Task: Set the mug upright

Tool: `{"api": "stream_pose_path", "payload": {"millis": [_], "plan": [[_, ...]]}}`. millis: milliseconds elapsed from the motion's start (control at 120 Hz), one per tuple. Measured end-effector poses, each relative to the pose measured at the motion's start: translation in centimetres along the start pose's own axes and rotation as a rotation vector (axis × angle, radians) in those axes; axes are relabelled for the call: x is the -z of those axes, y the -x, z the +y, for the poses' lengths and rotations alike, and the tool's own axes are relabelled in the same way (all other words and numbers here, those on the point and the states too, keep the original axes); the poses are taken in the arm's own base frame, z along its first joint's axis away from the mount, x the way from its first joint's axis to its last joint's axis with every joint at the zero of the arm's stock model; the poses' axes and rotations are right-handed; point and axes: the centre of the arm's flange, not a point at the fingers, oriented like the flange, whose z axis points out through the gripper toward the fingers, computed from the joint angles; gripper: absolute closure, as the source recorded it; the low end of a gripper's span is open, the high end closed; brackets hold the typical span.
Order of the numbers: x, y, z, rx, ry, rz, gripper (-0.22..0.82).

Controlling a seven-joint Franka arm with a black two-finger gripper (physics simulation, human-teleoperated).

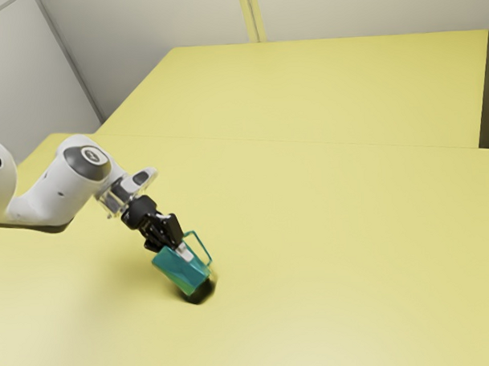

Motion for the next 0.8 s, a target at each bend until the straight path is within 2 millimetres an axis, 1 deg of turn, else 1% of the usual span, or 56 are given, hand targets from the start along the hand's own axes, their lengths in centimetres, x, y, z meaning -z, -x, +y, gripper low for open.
{"api": "stream_pose_path", "payload": {"millis": [158, 292, 358, 433, 600, 667, 733, 800], "plan": [[1.4, -1.0, 1.0, -0.029, -0.055, 0.007, 0.78], [2.5, -1.4, 1.3, -0.050, -0.126, 0.016, 0.79], [2.7, -1.8, 1.5, -0.063, -0.164, 0.025, 0.79], [2.4, -2.4, 2.1, -0.084, -0.202, 0.031, 0.79], [0.7, -3.7, 4.3, -0.161, -0.301, 0.037, 0.79], [0.4, -4.2, 4.7, -0.184, -0.336, 0.045, 0.79], [0.4, -4.6, 4.7, -0.203, -0.377, 0.048, 0.79], [1.0, -5.0, 4.8, -0.221, -0.418, 0.056, 0.79]]}}
